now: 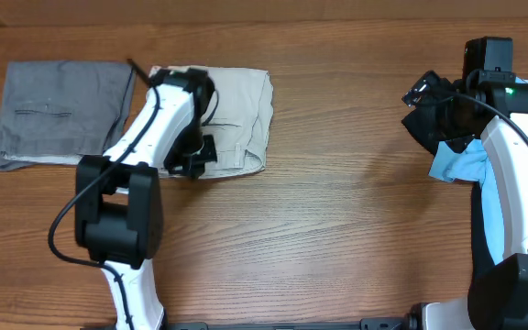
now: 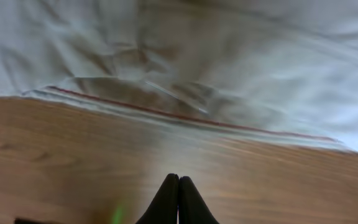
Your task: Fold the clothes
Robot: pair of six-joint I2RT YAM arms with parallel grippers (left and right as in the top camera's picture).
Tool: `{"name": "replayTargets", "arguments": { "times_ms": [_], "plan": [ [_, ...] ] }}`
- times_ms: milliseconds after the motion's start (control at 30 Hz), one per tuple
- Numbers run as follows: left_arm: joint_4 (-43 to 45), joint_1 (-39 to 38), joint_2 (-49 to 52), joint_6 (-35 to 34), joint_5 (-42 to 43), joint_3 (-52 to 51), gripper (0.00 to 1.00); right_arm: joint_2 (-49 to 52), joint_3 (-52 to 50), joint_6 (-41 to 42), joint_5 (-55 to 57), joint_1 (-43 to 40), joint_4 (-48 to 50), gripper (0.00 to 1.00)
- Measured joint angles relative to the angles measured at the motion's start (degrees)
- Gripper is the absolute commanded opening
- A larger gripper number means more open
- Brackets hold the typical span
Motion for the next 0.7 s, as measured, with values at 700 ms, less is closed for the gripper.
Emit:
{"name": "replayTargets", "arguments": {
  "times_ms": [700],
  "plan": [
    [29.83,7.32,-2.97,-0.13,-17.49,-15.08,0.06,0.00,0.00,0.02,0.00,-0.02,-0.02,1.00]
  ]
}}
